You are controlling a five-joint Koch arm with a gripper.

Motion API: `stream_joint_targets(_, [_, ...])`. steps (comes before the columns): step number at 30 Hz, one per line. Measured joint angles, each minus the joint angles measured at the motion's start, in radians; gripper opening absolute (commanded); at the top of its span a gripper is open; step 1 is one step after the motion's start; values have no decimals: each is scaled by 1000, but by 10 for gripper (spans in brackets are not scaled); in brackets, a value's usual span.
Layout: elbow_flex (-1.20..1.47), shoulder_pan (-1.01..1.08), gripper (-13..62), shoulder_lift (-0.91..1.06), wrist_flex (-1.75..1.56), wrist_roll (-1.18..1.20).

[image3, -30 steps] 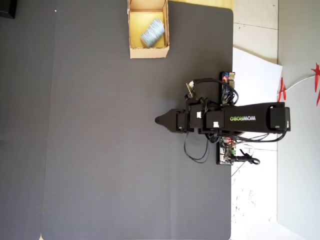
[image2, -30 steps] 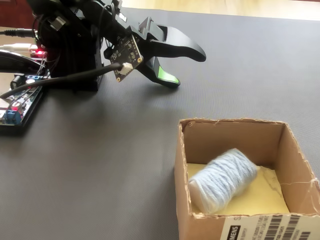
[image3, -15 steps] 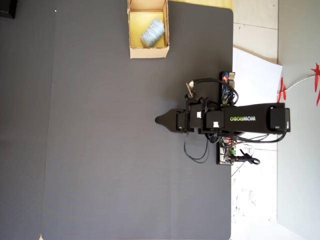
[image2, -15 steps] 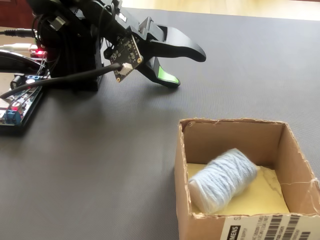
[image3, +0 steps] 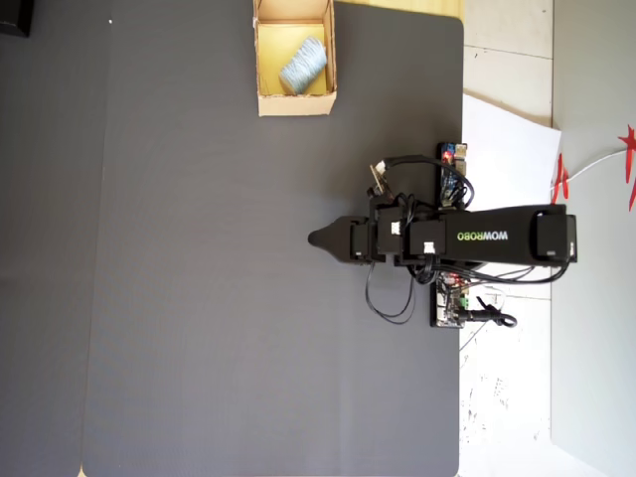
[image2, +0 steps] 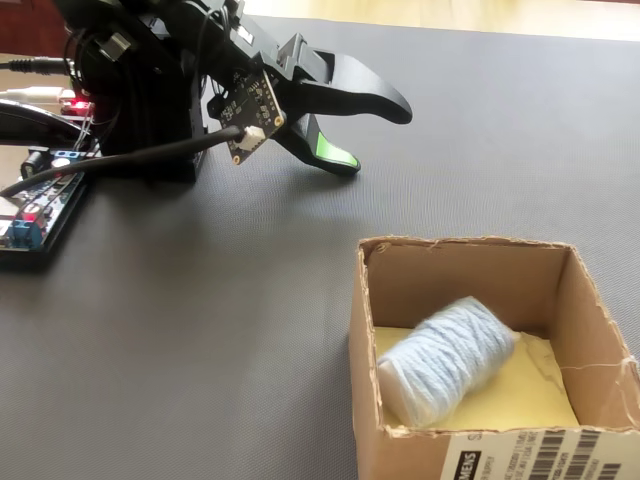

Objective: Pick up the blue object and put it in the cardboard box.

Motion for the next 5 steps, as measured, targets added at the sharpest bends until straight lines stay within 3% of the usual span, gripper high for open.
stream_joint_targets(5, [0,0,341,2,0,0])
